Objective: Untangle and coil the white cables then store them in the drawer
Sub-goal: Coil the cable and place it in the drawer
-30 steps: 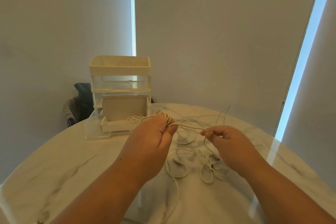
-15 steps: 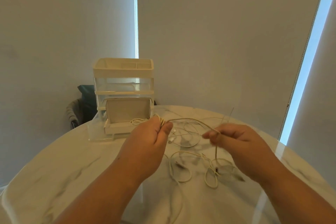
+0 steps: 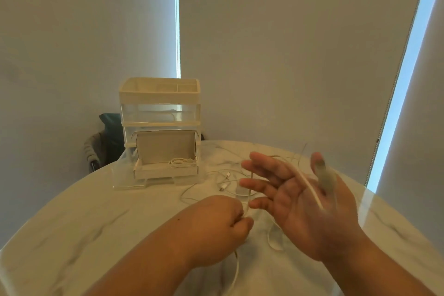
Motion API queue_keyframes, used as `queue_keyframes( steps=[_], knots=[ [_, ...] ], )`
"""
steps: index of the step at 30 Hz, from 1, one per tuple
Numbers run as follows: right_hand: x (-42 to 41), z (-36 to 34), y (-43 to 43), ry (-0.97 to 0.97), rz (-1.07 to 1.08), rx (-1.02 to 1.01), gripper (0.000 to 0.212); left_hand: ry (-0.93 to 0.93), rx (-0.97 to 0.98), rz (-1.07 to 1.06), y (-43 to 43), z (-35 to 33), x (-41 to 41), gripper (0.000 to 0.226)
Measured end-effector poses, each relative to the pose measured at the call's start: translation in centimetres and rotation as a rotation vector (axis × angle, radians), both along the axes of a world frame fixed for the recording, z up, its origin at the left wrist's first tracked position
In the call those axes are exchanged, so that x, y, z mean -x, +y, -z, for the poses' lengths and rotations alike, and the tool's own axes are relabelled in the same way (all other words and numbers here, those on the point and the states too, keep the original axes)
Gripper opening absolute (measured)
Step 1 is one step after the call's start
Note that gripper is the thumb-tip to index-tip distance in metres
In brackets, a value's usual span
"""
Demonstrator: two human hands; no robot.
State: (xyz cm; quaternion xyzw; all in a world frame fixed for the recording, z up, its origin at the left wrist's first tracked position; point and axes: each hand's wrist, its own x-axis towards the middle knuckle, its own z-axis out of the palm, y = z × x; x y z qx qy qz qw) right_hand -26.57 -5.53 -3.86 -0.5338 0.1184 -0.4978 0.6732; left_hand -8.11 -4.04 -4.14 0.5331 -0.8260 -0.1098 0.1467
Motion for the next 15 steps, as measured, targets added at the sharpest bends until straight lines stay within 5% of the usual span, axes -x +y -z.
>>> queue_keyframes(
  steps=[4,7,10,15],
  knots=[
    [0.3,0.8,-0.7,0.173,0.289,0.068,0.073,0.083,-0.051,0.077,0.3,-0.4,0.4,0.039],
    [0.5,1.6,-0.7,0.447,0.504,0.352,0.057,0.402,-0.217,0.172,0.8,-0.7,0.3,0.039],
    [0.2,1.5,-0.4,0.592,0.485,0.345,0.046,0.833,-0.405,0.258,1.6,-1.4,0.4,0.039],
    [-0.8,1.6,-0.6,0.644,0.466,0.257,0.020,1.259,-0.543,0.323,1.5,-2.6,-0.1,0.037]
  ],
)
